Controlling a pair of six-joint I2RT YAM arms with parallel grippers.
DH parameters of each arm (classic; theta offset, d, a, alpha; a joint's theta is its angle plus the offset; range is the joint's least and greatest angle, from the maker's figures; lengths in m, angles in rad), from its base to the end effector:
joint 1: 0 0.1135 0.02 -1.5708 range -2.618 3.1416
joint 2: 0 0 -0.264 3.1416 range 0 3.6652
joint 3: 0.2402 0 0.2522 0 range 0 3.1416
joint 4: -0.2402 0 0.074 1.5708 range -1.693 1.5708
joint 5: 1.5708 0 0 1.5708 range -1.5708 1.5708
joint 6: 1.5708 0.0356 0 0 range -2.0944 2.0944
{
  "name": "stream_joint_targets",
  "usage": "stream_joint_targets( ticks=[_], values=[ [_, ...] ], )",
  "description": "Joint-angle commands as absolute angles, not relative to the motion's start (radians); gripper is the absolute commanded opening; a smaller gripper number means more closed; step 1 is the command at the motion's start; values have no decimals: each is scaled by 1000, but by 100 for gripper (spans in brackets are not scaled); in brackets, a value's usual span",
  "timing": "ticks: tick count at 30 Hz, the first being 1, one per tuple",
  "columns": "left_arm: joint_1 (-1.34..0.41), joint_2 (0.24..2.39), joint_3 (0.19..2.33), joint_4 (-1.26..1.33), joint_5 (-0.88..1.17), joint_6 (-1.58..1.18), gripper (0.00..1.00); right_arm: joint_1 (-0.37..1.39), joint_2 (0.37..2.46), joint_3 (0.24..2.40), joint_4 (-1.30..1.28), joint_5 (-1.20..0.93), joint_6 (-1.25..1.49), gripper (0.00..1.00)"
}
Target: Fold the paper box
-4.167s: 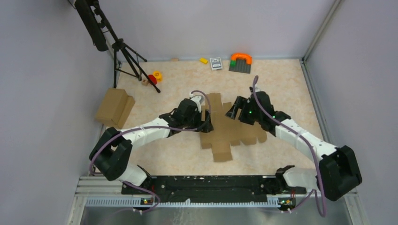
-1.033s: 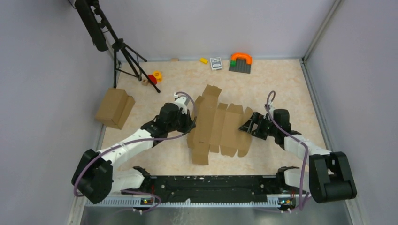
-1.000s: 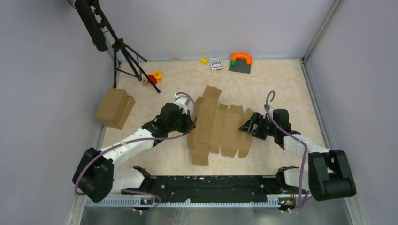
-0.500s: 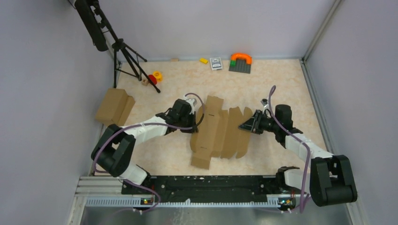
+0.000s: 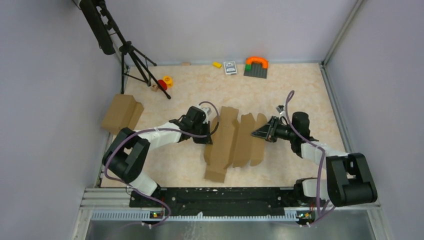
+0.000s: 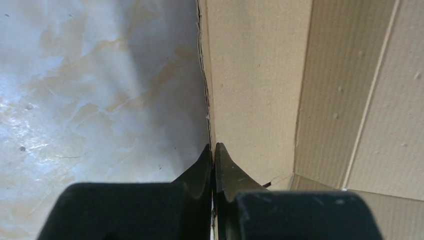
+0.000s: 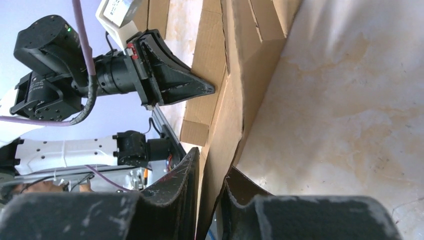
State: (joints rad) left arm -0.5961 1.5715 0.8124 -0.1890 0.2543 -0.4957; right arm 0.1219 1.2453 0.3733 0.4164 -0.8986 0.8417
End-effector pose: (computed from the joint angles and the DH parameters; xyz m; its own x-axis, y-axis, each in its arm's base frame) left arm 0.2453 -0.1772 0.1643 -0.9075 0.0594 -0.4158 0.2650 0.8490 -0.4572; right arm 0.2204 0.0551 0.1724 -0.8675 0.3616 -0.3415 -0.1894 0.3947 0.8991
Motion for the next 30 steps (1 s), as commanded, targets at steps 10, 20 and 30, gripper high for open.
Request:
stream_joint_targets(
  ticks=[10, 20, 30],
  values=[
    [-608, 1619, 868, -199, 316, -503, 0, 172, 1366, 397, 280, -801, 684, 23],
    [-638, 1641, 906, -247, 273, -486, 1, 247, 1398, 478, 153, -687, 606, 39],
    [-715, 1689, 1005, -387, 81, -447, 5, 311, 1408, 560, -84, -464, 495, 75]
  ],
)
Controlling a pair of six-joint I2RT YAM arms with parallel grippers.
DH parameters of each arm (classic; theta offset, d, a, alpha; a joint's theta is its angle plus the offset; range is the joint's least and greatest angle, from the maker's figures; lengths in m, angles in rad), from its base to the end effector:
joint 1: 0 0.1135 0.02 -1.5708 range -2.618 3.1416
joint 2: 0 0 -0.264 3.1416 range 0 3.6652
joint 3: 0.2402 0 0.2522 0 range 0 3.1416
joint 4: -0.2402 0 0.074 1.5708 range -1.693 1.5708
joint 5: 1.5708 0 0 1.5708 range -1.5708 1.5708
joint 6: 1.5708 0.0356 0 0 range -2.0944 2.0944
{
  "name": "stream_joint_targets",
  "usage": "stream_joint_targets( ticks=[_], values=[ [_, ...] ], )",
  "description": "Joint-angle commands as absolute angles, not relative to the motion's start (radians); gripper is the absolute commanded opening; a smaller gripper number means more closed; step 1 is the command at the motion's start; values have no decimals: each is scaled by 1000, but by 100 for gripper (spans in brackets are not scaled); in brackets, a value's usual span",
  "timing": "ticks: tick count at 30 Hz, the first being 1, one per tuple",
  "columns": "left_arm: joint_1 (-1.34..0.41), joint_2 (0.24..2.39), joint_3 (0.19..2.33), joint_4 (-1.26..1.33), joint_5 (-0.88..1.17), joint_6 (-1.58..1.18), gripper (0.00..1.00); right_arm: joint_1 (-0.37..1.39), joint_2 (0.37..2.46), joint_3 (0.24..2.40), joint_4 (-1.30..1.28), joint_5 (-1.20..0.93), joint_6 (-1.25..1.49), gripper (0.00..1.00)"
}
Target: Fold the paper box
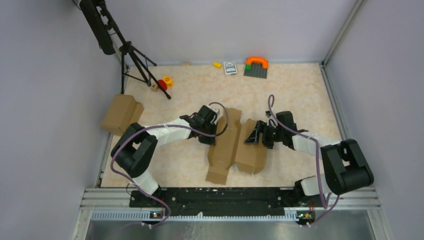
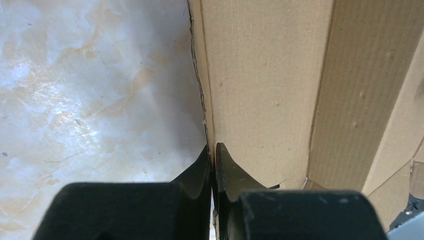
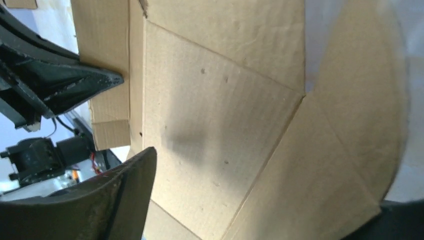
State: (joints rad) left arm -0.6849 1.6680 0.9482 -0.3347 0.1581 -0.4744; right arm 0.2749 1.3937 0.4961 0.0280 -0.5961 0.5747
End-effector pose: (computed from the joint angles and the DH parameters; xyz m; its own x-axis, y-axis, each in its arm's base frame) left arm 0.2468 -0.2088 0.1650 -0.9120 0.1625 -0.3766 0.3016 0.8879 -0.3473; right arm 0.2254 0.0843 0.1402 -0.9288 0.2054 -0.3083 -0.0814 0.6987 0.7107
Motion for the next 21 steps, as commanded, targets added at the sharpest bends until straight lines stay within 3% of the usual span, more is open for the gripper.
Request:
stream_joint_targets(
  ticks=[1, 4, 14, 21],
  values=[
    [-723, 1694, 1015, -399, 64, -444, 5, 319, 1407, 568, -100, -440, 484, 83],
    [-747, 1711, 1041, -428, 23, -437, 5, 345, 1406, 587, -140, -379, 470, 84],
    [-788, 1749, 1087, -451, 9, -431, 9, 456, 1487, 672, -202, -287, 450, 74],
    [-791, 1731, 1083, -442, 24, -423, 26, 460, 1485, 670, -199, -282, 451, 70]
  ],
)
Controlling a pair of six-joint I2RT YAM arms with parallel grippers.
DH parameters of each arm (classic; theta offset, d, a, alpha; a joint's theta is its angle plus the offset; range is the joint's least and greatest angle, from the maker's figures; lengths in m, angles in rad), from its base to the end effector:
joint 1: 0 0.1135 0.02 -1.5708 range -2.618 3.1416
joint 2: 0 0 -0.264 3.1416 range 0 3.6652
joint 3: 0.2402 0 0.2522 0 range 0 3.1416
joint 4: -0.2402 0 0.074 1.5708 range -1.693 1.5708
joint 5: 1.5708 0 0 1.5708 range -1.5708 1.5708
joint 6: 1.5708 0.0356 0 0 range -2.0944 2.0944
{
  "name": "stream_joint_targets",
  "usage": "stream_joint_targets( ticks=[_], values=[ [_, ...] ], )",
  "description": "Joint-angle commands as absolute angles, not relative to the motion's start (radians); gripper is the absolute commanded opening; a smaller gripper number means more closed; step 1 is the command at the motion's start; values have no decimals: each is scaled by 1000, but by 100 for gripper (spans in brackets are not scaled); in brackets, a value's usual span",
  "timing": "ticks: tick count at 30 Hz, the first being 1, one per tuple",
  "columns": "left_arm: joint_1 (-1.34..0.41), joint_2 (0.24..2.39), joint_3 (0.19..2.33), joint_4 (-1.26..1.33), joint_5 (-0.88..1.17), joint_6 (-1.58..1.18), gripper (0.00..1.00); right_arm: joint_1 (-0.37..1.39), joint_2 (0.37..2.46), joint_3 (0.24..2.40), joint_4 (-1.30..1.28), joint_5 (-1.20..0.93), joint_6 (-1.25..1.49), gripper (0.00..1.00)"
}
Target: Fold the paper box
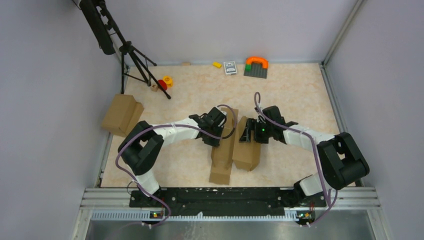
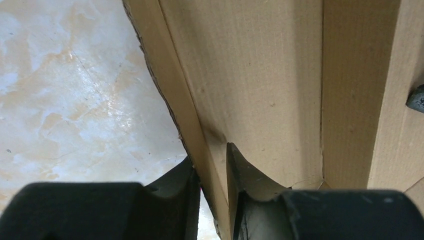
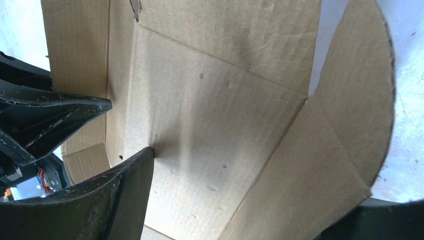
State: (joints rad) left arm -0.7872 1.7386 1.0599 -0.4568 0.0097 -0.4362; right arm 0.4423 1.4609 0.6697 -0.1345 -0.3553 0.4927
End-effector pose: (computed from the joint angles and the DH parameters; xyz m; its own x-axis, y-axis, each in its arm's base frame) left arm 0.2388 -0.2401 0.1673 -0.8806 0.2852 -0.3785 0.3742 0.9085 -0.1861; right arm 0.2392 0.1270 0.1581 -0.9155 0.0571 -0.3983 -0.1785 0.8294 0.5293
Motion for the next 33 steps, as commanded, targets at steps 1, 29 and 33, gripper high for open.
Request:
stream_joint_targets(
  ticks=[1, 29, 33],
  values=[
    [-788, 1728, 1080, -433, 35, -423, 27, 461, 1484, 670, -202, -282, 447, 70],
    [-759, 1649, 1020, -312, 148, -483, 35, 461, 1449, 645, -202, -311, 437, 61],
    [-758, 1665, 1027, -322, 114, -488, 23, 461, 1445, 640, -200, -316, 438, 60]
  ],
)
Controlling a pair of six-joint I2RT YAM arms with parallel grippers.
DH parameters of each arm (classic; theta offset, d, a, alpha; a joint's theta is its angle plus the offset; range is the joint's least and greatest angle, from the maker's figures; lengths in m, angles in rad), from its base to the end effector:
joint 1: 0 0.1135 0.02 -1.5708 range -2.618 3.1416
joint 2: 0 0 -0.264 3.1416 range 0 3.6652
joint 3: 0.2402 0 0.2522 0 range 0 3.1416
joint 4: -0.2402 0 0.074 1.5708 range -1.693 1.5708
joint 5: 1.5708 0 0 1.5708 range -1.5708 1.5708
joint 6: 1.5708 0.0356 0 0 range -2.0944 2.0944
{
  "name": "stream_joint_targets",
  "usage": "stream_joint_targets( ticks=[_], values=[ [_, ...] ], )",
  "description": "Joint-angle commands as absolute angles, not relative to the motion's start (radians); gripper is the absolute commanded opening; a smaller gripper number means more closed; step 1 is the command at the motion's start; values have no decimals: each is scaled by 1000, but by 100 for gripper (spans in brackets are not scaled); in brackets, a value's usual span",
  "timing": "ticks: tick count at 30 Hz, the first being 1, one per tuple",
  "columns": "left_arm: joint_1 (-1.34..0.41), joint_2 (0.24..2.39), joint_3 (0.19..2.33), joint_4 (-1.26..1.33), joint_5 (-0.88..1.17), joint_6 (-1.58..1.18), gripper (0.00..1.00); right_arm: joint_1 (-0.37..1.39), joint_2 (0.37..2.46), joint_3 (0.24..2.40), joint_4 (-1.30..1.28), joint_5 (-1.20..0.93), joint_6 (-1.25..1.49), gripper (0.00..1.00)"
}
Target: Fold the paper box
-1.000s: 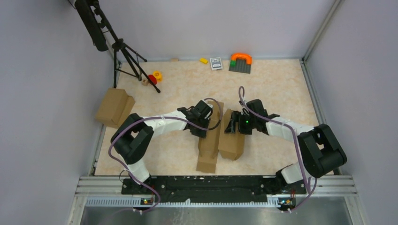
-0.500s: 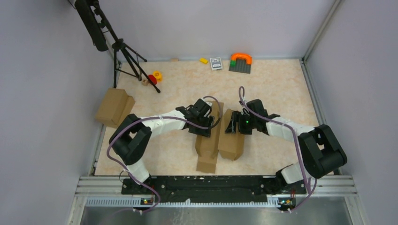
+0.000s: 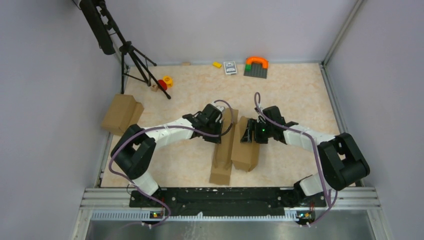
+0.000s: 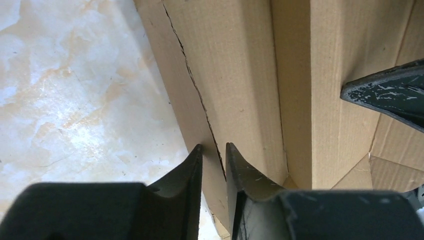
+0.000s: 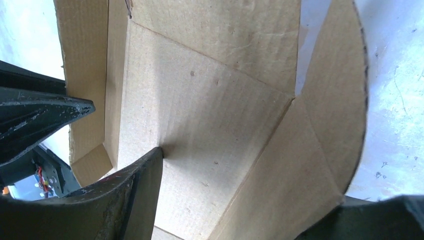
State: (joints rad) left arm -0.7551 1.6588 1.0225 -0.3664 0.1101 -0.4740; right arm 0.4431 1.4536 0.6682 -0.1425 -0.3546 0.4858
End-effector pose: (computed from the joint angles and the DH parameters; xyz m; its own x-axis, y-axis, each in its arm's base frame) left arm 0.2411 -0.2323 0.1870 -0.8767 0.2021 -0.4364 0.3642 0.8716 -0.3280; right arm 0.2379 0.1266 0.1590 -0.9149 0.0505 -0.4004 -0.1842 0.8305 0.5257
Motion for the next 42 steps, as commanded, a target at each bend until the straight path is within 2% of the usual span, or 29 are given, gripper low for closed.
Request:
stream_joint_targets(
  ticks=[1, 3, 5, 8, 11, 14, 17, 18, 25, 29, 34, 36, 39, 42],
  values=[
    [-758, 1664, 1026, -327, 101, -488, 21, 461, 1443, 641, -204, -313, 435, 60],
    [-756, 1663, 1025, -339, 82, -486, 15, 460, 1437, 643, -216, -300, 433, 62],
    [-756, 1660, 1025, -353, 67, -480, 2, 461, 1428, 644, -233, -277, 430, 73],
    [-756, 1651, 1020, -365, 40, -468, 0, 460, 1412, 651, -279, -198, 431, 81],
    [-756, 1628, 1002, -356, 16, -458, 0, 460, 1405, 676, -335, -131, 428, 83],
    [-756, 1606, 987, -345, 9, -439, 0, 461, 1389, 700, -373, -90, 422, 82],
    [-756, 1605, 991, -356, 9, -420, 0, 462, 1376, 720, -404, -66, 412, 69],
    [-756, 1608, 996, -362, 9, -414, 0, 461, 1380, 729, -419, -61, 408, 68],
    [-756, 1637, 1013, -354, 49, -400, 0, 497, 1424, 750, -409, -114, 383, 72],
    [-756, 1648, 1015, -332, 101, -409, 0, 502, 1424, 729, -305, -261, 423, 71],
    [-756, 1651, 1008, -324, 133, -416, 0, 502, 1439, 718, -252, -314, 446, 70],
    [-756, 1649, 1004, -326, 133, -414, 0, 502, 1444, 723, -270, -294, 435, 74],
    [-756, 1645, 1000, -337, 110, -412, 0, 502, 1433, 749, -377, -139, 437, 94],
    [-756, 1641, 1003, -357, 79, -398, 0, 500, 1389, 773, -449, -6, 448, 96]
  ],
)
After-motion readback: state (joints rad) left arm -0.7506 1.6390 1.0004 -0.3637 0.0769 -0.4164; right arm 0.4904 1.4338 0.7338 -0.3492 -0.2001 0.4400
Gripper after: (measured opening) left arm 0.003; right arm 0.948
